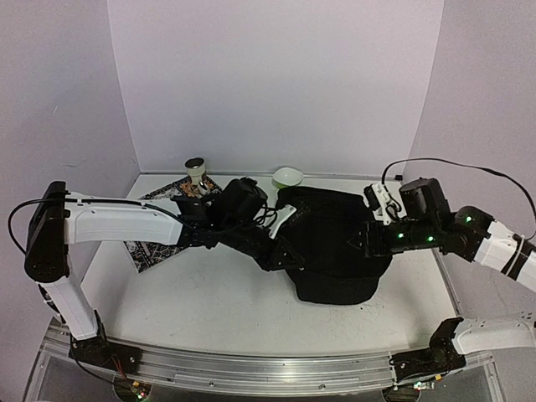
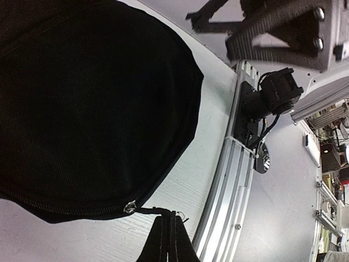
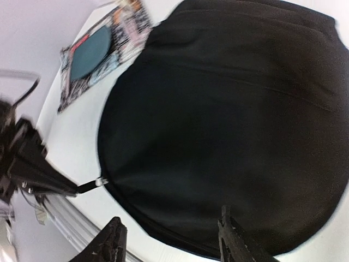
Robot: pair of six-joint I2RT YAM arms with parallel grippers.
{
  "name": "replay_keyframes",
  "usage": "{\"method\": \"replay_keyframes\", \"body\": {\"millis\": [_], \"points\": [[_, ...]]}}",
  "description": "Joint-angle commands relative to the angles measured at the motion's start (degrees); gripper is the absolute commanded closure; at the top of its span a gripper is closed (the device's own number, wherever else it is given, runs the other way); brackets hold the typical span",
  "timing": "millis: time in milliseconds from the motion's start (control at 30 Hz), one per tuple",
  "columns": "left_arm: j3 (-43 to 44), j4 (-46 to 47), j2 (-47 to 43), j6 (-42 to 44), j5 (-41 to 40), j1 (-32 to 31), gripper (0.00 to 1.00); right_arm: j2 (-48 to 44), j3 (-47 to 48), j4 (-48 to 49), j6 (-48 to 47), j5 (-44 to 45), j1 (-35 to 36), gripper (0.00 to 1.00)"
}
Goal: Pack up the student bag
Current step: Hold the student bag at the center of the board.
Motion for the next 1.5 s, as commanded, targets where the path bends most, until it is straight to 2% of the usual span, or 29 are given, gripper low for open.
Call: {"method": "replay_keyframes", "body": {"millis": [0, 167, 333, 633, 933, 1067, 1233, 1333, 1467], "points": [[6.3, 5.5, 1.2, -1.8, 3.7, -0.7, 1.0, -1.8, -6.1, 6.3, -4.6, 0.3, 4.3, 0.36], [7.4, 5.4, 1.4, -2.1, 2.1, -0.6, 1.0, -2.5, -10.3, 11.2, -8.6, 0.1, 8.4, 0.28], [7.3, 4.6, 0.5, -3.3, 1.6, -0.2, 1.0, -1.1, -10.6, 14.5, -14.0, 3.7, 12.9, 0.24], [7.6, 3.6, 0.3, -5.8, 3.6, 1.6, 1.0, 6.7, -7.7, 16.6, -26.1, 15.3, 21.0, 0.25], [6.9, 3.6, -0.2, -6.5, 6.1, 1.6, 1.0, 12.6, -5.1, 18.4, -34.1, 22.5, 23.3, 0.3], [7.2, 3.6, -0.8, -6.4, 6.3, 1.6, 1.0, 14.3, -5.0, 19.2, -36.0, 23.2, 23.4, 0.41], [7.5, 3.6, -1.5, -6.6, 6.4, 2.5, 1.0, 13.9, -6.5, 19.2, -35.6, 21.9, 23.4, 0.79], [7.2, 3.6, -2.1, -6.6, 6.8, 3.4, 1.0, 12.4, -7.5, 18.7, -34.5, 21.9, 23.4, 0.97], [5.7, 3.5, -3.2, -6.7, 7.1, 6.1, 1.0, 9.7, -8.2, 16.3, -33.2, 21.7, 23.4, 1.0]]}}
